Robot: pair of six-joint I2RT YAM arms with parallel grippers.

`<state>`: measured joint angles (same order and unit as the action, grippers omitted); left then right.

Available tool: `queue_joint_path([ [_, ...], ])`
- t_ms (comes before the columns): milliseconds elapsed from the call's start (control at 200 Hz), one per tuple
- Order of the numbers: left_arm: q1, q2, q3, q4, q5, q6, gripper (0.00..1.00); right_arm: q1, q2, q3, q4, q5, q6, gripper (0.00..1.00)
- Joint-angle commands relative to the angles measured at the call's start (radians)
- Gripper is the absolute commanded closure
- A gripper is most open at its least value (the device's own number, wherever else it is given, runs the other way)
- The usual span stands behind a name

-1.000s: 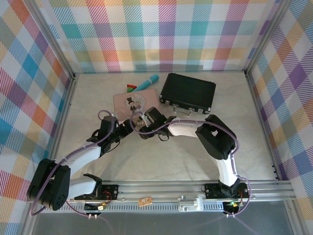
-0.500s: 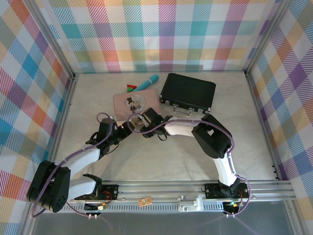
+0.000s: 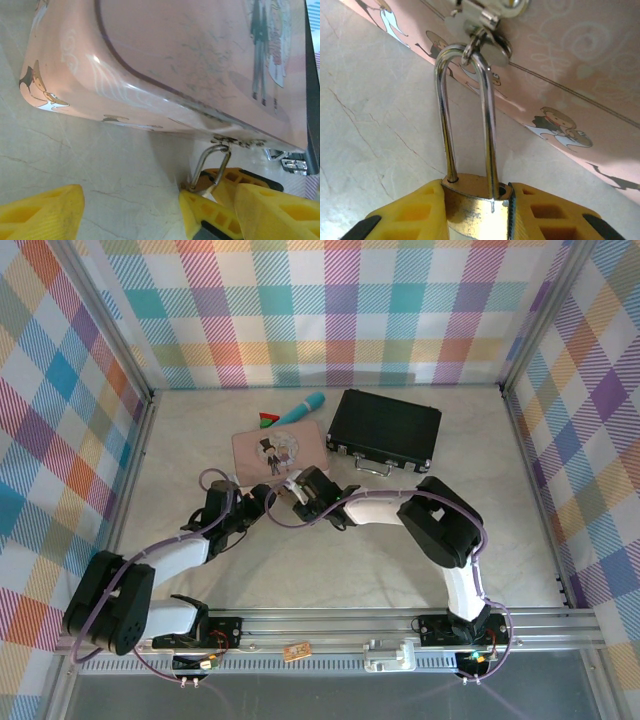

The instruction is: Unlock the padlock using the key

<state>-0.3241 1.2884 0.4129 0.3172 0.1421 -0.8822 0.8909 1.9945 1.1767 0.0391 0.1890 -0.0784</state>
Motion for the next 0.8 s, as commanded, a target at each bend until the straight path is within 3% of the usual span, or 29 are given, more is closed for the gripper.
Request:
queue_joint_path([
  [0,0.013,0.049,0.0,0.079,0.02,-0.037,0.22,0.005,-0.023,-0.016,0.002,0.066,-0.144,0.85],
  [170,0.013,0.101,0.03,0.103,0.011,-0.022,0.22,0.025,-0.044,-0.059,0.081,0.133,-0.283,0.88],
  [395,0.013,0.126,0.044,0.133,0.022,-0.03,0.22,0.066,-0.034,-0.131,0.341,0.215,-0.543,1.0],
  [515,0.013,0.085,0.014,0.156,0.01,-0.042,0.22,0.069,-0.025,-0.162,0.492,0.24,-0.646,1.0],
  [795,0.013,-0.018,0.001,0.101,0.001,-0.029,0.21,0.069,-0.019,-0.172,0.584,0.171,-0.694,1.0],
])
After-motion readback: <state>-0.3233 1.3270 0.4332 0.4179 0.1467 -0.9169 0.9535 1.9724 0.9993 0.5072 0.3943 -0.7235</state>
